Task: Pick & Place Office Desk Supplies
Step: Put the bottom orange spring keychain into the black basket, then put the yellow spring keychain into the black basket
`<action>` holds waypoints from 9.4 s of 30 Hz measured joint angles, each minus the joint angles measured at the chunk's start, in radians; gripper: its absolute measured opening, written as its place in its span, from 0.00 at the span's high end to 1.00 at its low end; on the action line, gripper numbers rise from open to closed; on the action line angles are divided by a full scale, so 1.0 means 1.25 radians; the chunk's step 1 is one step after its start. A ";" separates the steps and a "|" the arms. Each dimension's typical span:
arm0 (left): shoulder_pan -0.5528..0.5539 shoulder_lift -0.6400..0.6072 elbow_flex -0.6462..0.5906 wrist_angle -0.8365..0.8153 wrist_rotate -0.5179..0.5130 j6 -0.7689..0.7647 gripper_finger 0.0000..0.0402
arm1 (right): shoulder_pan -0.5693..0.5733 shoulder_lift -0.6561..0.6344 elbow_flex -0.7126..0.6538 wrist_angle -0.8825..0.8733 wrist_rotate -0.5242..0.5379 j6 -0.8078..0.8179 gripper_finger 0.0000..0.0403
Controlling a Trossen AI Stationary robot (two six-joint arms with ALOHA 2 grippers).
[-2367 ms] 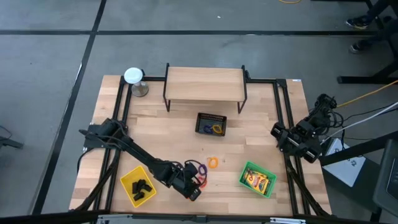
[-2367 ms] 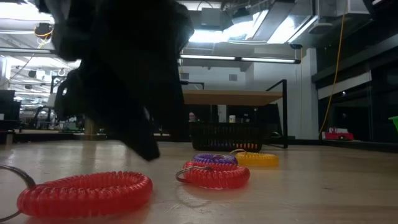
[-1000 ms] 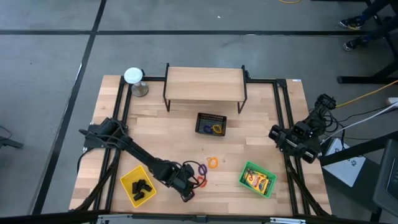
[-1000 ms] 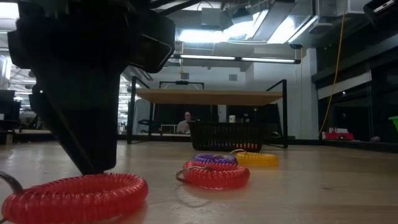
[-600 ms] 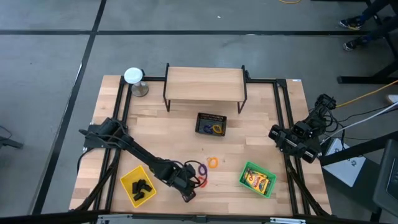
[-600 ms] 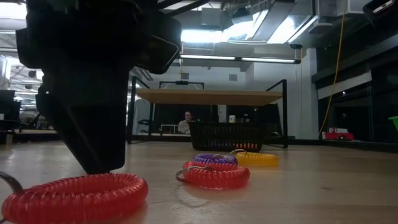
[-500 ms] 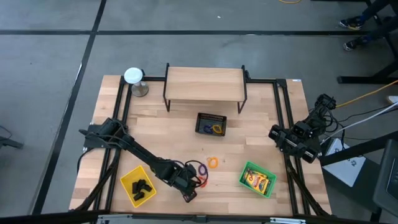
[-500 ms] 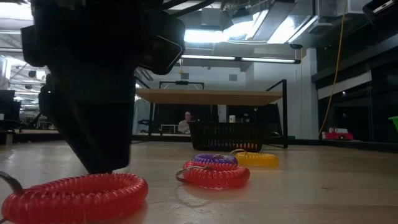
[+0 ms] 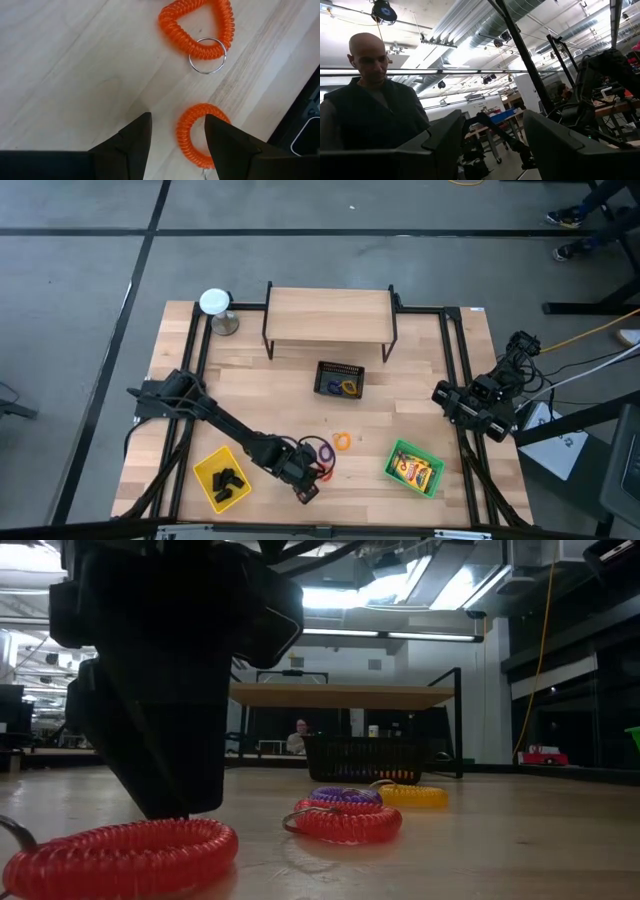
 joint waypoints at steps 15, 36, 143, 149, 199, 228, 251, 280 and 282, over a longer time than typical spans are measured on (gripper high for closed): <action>0.011 -0.030 -0.003 0.009 -0.003 -0.007 0.54 | 0.000 0.000 0.000 0.000 0.000 0.002 0.47; 0.003 -0.021 0.000 -0.076 0.047 0.022 0.66 | 0.000 0.000 0.000 0.005 0.123 0.003 0.47; 0.299 -0.236 -0.003 0.504 -0.303 0.349 0.67 | -0.002 0.000 0.000 0.101 0.591 0.033 0.47; 0.195 -0.267 -0.003 0.439 -0.503 0.351 0.68 | -0.027 0.006 0.000 0.101 0.599 0.182 0.47; 0.004 -1.075 -0.719 0.506 -0.414 0.504 0.68 | -0.348 1.613 1.305 -1.250 0.017 0.980 0.52; 0.004 -1.075 -0.718 0.506 -0.386 0.497 0.68 | -0.350 1.686 1.194 -1.148 -0.072 1.012 0.59; 0.004 -1.075 -0.718 0.498 -0.384 0.490 0.68 | -0.378 1.675 1.108 -1.090 -0.105 1.073 0.86; 0.006 -1.075 -0.717 0.498 -0.385 0.500 0.68 | -0.567 1.407 1.104 -0.952 0.219 0.856 1.00; 0.006 -1.075 -0.717 0.498 -0.385 0.501 0.68 | -0.601 1.428 1.105 -0.973 0.183 0.830 1.00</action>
